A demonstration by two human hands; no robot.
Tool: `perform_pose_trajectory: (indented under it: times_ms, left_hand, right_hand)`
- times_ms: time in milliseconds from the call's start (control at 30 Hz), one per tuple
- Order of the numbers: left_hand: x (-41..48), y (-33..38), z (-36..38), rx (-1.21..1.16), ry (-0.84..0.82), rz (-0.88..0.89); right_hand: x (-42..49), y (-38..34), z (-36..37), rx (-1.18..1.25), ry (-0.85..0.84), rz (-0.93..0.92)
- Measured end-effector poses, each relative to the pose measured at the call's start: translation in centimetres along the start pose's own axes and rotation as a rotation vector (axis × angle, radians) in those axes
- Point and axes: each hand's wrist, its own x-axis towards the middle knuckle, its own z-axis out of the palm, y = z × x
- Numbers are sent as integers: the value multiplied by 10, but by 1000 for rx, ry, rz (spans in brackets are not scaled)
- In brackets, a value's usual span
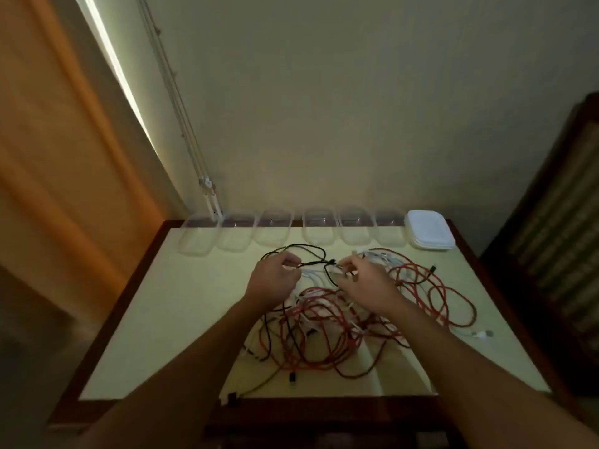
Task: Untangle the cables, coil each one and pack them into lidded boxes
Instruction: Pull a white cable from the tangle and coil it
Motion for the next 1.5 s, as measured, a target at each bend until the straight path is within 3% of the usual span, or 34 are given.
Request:
perform_pose_trajectory:
  times_ms: [367,667,733,833,900,1000,1100,1300,1500]
  left_hand:
    - [-55,-48,20,149,-45,-54]
    - [-34,-72,50,237,77,-56]
    - [-27,-74,55,283,82,-27]
    - [-12,-71,59,385,115,163]
    - [-4,-67,60,499,50,271]
    - [8,-69,59,764,-158,238]
    - [14,-72,57,931,-188,241]
    - [31,-58,29,707,-27,240]
    - [43,-10,-21,564,156,257]
  right_hand:
    - [-64,35,27,-106,-43,27]
    - [-42,62,40,-260,-62,4]
    - [-34,63,43,-299,-79,-19]
    - [-22,69,51,-430,-62,-61]
    - [-17,73,56,-497,-47,-72]
    - [-11,71,60,-575,-16,-26]
    - [-3,64,59,-523,45,32]
    - [14,43,23,-220,237,140]
    - [19,7,-37,-309,324,125]
